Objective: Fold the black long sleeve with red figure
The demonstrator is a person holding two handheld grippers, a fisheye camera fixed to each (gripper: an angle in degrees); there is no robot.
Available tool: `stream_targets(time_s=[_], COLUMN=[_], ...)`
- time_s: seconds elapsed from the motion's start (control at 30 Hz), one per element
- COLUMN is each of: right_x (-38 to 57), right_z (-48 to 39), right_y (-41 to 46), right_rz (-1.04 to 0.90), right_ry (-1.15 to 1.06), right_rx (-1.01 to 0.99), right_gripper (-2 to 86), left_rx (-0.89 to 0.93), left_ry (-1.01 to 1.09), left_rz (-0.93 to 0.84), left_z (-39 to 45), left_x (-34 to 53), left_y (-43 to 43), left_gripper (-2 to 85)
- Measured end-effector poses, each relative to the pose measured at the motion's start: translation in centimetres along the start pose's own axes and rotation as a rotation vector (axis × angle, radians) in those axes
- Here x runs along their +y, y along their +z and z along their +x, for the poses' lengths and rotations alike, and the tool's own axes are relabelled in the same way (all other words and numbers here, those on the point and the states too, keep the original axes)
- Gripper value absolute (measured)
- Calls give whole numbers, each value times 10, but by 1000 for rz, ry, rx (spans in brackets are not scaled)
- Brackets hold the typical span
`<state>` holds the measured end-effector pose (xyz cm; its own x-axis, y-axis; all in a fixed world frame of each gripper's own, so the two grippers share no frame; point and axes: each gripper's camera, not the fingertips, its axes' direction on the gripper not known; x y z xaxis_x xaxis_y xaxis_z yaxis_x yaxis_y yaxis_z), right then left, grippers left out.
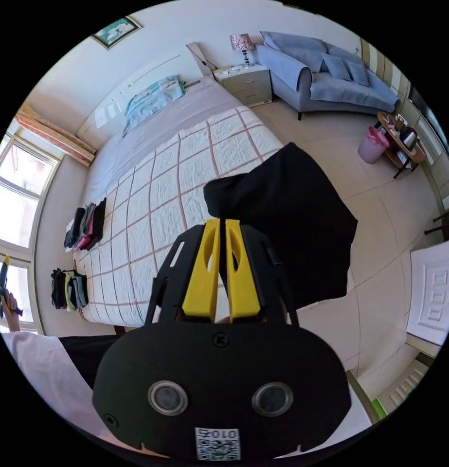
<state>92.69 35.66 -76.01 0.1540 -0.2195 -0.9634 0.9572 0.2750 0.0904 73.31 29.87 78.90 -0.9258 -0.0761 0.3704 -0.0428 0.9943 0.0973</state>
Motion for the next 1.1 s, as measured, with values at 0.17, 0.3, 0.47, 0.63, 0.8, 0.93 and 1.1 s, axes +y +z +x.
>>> stream_targets(time_s=[0.17,0.3,0.47,0.63,0.8,0.93,1.1], right_x=[15,34,29,51,115,138,157], right_z=[-9,-57,-131,-246,-328,-328,-337], right_y=[-91,-154,-155,-148,-116,-47,-26], right_rz=[162,215,163,79,-52,-379,-406], right_ry=[32,-169,-284,-598,-1135,-1064,-999], right_rx=[-202,-354,-487,-643,-269,-427,-510], right_gripper=[36,37,38,34,24,13,11], left_rx=[75,81,114,197,193,147,101], left_ry=[-30,-32,-60,-2,-94,-160,-280], left_rz=[20,40,36,-29,-33,-128,-205], left_z=[-34,-63,-100,-131,-177,-213,-272], left_x=[-5,-12,-24,-38,-30,-14,5], left_y=[4,3,12,39,47,64,95], left_gripper=[-1,0,10,65,86,88,90])
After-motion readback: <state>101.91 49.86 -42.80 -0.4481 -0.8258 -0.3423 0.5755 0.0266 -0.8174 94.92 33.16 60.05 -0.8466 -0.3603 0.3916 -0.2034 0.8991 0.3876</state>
